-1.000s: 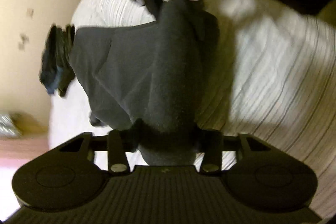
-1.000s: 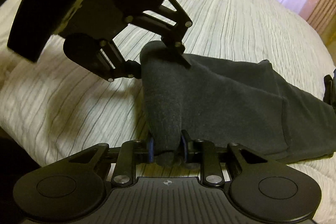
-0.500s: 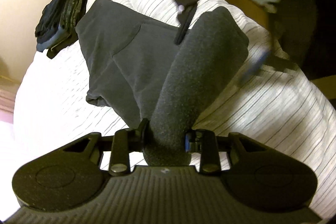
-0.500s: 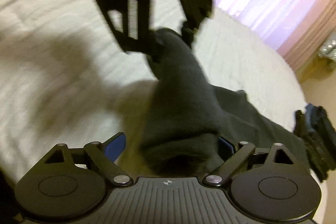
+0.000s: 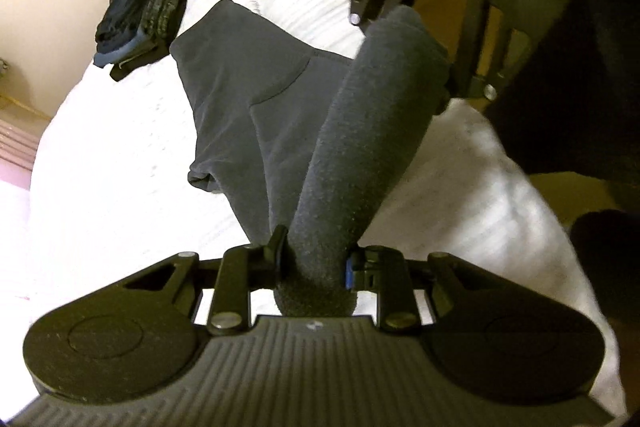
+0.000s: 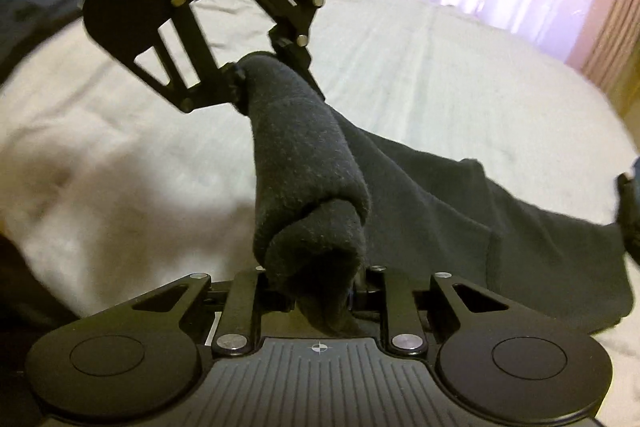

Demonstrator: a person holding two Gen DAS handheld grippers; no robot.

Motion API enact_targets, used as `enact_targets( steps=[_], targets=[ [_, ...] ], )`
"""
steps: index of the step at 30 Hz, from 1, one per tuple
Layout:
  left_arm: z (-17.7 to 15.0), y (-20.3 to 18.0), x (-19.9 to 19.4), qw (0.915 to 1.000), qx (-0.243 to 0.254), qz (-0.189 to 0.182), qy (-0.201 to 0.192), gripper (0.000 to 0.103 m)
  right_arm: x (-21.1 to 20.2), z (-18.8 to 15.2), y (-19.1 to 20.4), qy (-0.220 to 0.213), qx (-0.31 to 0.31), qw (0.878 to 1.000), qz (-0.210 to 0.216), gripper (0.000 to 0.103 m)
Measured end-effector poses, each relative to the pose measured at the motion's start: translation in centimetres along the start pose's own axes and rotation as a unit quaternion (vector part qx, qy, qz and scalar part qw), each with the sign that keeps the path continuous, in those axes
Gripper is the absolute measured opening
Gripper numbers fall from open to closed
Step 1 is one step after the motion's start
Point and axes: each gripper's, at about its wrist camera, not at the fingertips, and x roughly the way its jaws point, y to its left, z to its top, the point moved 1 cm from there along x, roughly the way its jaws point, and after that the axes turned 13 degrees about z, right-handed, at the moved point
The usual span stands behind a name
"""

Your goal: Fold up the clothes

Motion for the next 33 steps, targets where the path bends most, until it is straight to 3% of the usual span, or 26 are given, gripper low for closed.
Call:
enact_targets(
  steps=[6, 13, 17, 20, 22, 25, 28, 30, 32, 33],
  targets=[
    [2.8, 4.5, -0.7, 0.9995, -0.001, -0.031, 0.002, 0.023, -3.8, 1.3, -1.8, -0.033, 0.054, 0.997, 0.033, 0.022],
    [11.3, 13.8, 3.8, 0.996, 0.014, -0.088, 0.003, 0.027, -8.3, 1.3, -10.5, -0.099, 0.15, 0.982, 0.049, 0.022],
    [17.0, 19.3, 9.2, 0.9916, 0.007, -0.129, 0.006, 0.032, -9.8, -0.3, -18.4, -0.132, 0.229, 0.962, 0.074, 0.022],
    [20.9, 23.8, 14.6, 0.9913, -0.028, -0.128, 0.011, 0.042, -10.3, -2.9, -25.3, -0.16, 0.306, 0.934, 0.09, 0.022],
    [22.9, 26.9, 18.2, 0.9912, -0.077, -0.107, 0.016, 0.041, -10.4, -4.6, -29.6, -0.176, 0.35, 0.915, 0.094, 0.022],
    [23.8, 30.9, 21.8, 0.9801, -0.177, -0.087, 0.022, 0.04, -9.1, -7.7, -35.9, -0.191, 0.424, 0.881, 0.089, 0.022],
    [22.8, 33.1, 24.7, 0.9581, -0.264, -0.101, 0.044, 0.04, -6.4, -11.9, -41.6, -0.181, 0.532, 0.823, 0.086, 0.022],
    [21.6, 32.5, 26.4, 0.9488, -0.286, -0.111, 0.073, 0.04, -4.6, -14.7, -44.4, -0.17, 0.601, 0.777, 0.082, 0.023],
    [20.4, 31.3, 27.8, 0.9423, -0.296, -0.121, 0.1, 0.041, -4.1, -16.1, -45.3, -0.179, 0.632, 0.748, 0.095, 0.024],
    [19.7, 30.5, 28.3, 0.9385, -0.301, -0.128, 0.112, 0.041, -4.1, -16.5, -45.2, -0.186, 0.638, 0.741, 0.098, 0.024]
  ],
)
